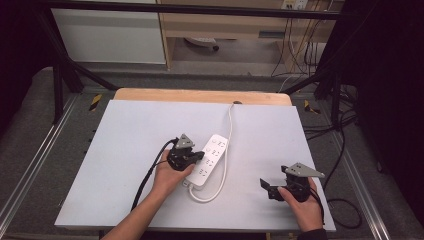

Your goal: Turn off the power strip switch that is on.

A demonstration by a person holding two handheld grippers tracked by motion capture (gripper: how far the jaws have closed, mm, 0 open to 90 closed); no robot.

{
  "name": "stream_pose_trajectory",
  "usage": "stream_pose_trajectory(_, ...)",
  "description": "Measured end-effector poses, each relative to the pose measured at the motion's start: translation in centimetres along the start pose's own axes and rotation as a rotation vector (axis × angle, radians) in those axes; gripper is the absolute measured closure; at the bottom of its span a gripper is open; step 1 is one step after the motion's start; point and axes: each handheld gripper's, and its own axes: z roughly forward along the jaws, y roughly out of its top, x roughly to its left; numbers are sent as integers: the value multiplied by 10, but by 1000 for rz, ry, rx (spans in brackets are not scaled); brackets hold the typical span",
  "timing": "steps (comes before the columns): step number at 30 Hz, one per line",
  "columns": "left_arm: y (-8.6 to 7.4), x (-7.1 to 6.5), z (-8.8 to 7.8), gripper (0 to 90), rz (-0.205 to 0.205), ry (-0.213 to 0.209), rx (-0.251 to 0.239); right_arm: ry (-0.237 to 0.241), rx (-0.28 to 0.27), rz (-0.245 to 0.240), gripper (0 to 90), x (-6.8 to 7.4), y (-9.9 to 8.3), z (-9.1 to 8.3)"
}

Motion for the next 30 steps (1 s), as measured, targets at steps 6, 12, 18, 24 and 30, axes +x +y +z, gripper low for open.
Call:
stream_pose_trajectory(6, 0, 0, 1, 900, 0, 2, 2, 0, -2, -1, 41, 0, 0, 0)
stream_pose_trajectory(12, 0, 0, 1, 900, -4, -3, 1, 0, -2, -2, 41, 0, 0, 0)
stream_pose_trajectory(18, 0, 0, 2, 900, 6, -1, 2, 0, -2, -2, 41, 0, 0, 0)
stream_pose_trajectory(24, -1, 0, 2, 900, 11, 1, 4, 1, 0, -3, 40, 0, 0, 0)
stream_pose_trajectory(30, -1, 1, 3, 900, 12, -3, 7, 2, 3, -5, 41, 0, 0, 0)
